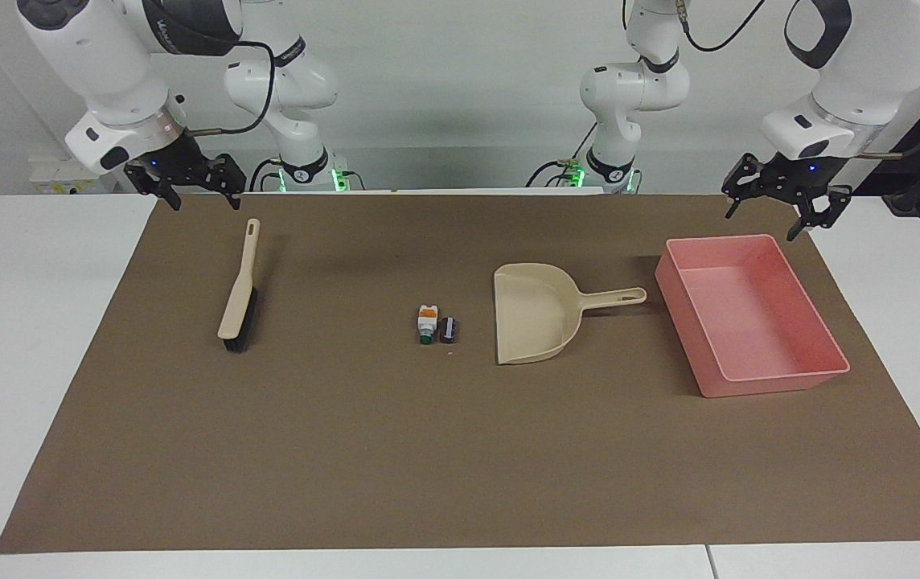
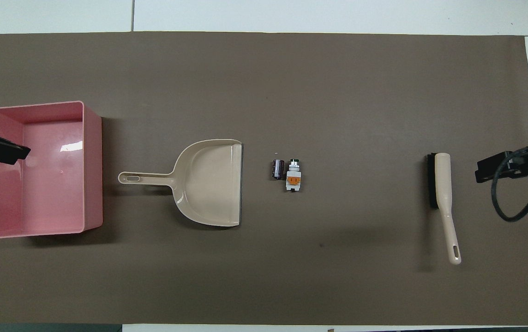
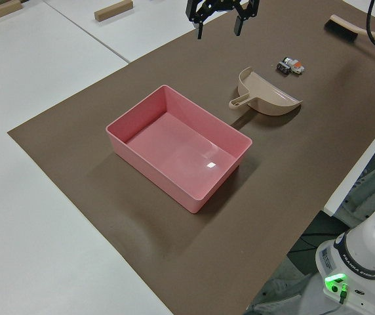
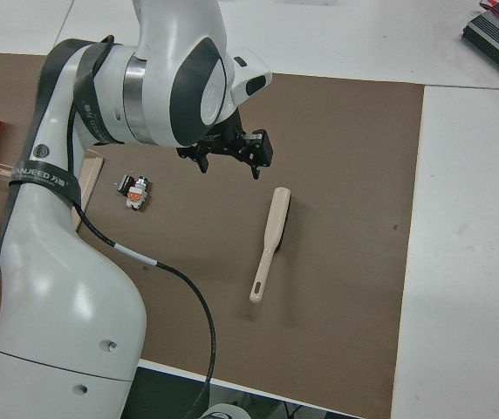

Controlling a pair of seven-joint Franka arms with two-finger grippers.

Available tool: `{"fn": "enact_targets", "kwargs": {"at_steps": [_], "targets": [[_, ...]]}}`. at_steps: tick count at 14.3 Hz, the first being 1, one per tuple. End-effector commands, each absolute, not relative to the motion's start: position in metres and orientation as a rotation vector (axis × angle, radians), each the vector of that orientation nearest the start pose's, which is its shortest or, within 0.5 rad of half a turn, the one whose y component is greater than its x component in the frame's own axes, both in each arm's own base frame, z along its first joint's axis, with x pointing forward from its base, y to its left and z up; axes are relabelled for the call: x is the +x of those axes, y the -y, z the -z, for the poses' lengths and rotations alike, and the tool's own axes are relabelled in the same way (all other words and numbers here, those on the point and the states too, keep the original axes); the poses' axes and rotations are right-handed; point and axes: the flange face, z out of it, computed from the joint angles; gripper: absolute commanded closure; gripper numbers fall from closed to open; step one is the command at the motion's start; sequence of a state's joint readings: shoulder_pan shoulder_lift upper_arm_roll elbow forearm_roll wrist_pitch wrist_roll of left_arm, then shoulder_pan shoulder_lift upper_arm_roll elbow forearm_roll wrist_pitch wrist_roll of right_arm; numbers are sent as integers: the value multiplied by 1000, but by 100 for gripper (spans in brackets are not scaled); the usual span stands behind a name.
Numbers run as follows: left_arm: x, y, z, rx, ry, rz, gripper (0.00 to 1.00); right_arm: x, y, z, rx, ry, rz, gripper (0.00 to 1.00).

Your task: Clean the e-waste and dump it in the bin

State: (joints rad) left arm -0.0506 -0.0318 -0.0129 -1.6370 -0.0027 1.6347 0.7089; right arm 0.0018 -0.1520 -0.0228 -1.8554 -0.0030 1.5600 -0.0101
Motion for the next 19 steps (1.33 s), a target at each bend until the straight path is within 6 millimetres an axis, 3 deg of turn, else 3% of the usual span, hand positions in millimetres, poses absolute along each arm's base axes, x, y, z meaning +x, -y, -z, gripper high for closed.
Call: {"fn": "enact_targets", "kwargs": {"at_steps": [1,3,5,7,9,12,14,17,19], "targets": [[537,56,-602,-2722,-1546,77,2,448,18,-515,-3110,-33,-197,1],[538,77,-581,-2518,-1868,52,2,440,32,-487,-3100,-88,-265,1],[535,106,-539,-2372,-2055,42,2,436,34,-442,-3094,-73,-322,1],[532,137,-500,-2304,-2153,-6,2,430,36,-401,-3092,-54,-331,1],[531,153,-461,-2277,-2190,-26,2,424,36,-378,-3090,-55,-340,1],[518,169,-405,-2237,-2209,18,2,418,44,-361,-3083,-74,-360,1],[508,183,-389,-2213,-2240,0,1,411,53,-347,-3081,-89,-352,2],[496,186,-362,-2234,-2234,-38,2,408,55,-343,-3078,-82,-361,8],[493,191,-358,-2227,-2228,-12,2,406,54,-341,-3077,-73,-363,12]]}}
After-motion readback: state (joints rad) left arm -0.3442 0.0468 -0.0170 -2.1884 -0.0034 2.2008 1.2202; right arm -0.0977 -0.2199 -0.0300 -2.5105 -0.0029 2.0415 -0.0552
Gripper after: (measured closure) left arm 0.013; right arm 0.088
